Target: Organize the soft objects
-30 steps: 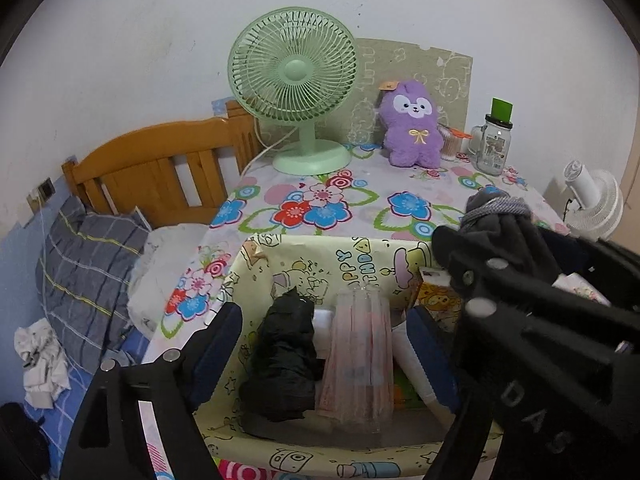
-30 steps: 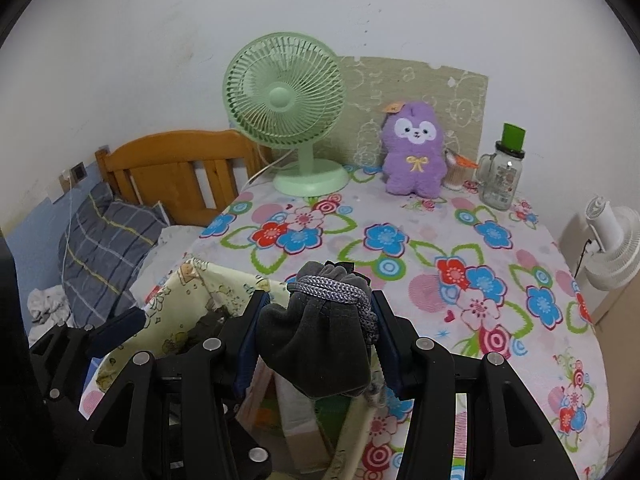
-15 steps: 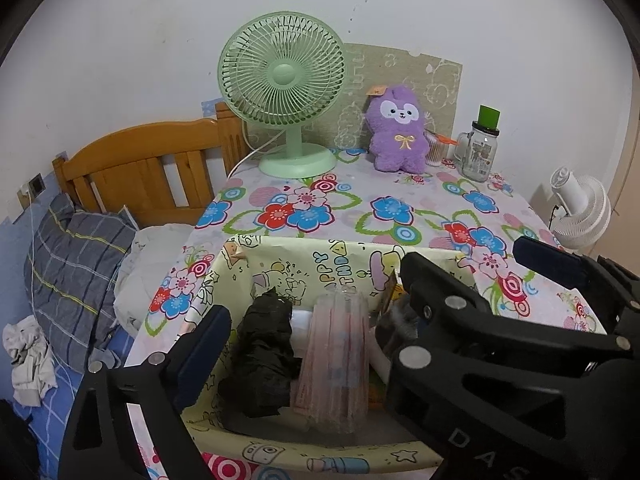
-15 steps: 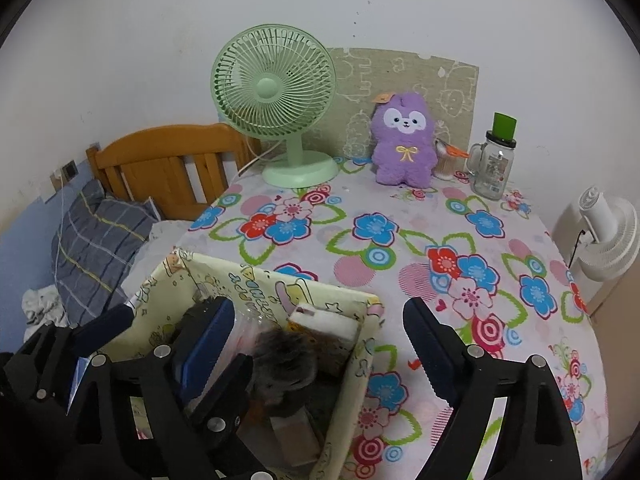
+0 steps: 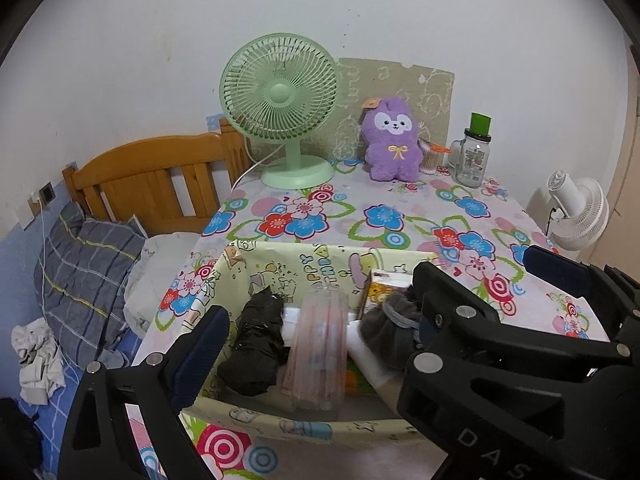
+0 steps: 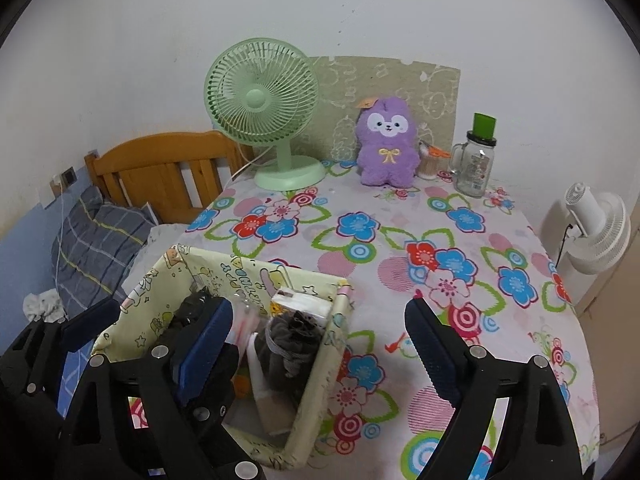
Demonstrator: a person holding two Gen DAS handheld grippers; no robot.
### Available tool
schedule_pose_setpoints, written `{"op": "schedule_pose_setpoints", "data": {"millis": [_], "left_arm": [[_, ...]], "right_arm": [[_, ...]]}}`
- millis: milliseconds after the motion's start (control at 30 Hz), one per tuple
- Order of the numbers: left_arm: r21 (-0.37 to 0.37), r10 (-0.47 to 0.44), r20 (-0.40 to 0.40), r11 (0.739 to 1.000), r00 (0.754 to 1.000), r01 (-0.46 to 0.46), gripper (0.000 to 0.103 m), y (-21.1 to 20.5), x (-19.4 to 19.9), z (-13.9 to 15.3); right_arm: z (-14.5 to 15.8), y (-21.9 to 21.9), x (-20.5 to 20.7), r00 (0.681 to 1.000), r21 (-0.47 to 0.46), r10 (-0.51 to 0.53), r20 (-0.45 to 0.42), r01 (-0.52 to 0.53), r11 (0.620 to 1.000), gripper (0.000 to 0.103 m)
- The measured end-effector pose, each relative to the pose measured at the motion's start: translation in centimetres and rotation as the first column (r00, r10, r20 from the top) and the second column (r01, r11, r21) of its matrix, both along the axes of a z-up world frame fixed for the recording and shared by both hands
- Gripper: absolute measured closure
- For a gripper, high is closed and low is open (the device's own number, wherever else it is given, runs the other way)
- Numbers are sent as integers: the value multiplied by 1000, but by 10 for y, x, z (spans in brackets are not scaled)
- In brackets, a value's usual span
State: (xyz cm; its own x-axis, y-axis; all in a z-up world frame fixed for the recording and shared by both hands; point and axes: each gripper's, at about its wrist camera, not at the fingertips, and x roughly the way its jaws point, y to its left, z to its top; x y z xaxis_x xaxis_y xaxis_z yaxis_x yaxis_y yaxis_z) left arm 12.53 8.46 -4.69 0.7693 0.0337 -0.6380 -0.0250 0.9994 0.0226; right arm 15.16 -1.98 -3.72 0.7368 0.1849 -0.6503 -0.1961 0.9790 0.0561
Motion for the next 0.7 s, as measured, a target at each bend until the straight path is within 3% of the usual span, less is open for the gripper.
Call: {"op": "schedule_pose_setpoints", "data": {"millis": [700], "left_arm": [[4,-53,26,999,998,53,3,-41,-28,15]], "right_arm": [[16,-53,-37,998,14,-64,27,63,998,10]]}}
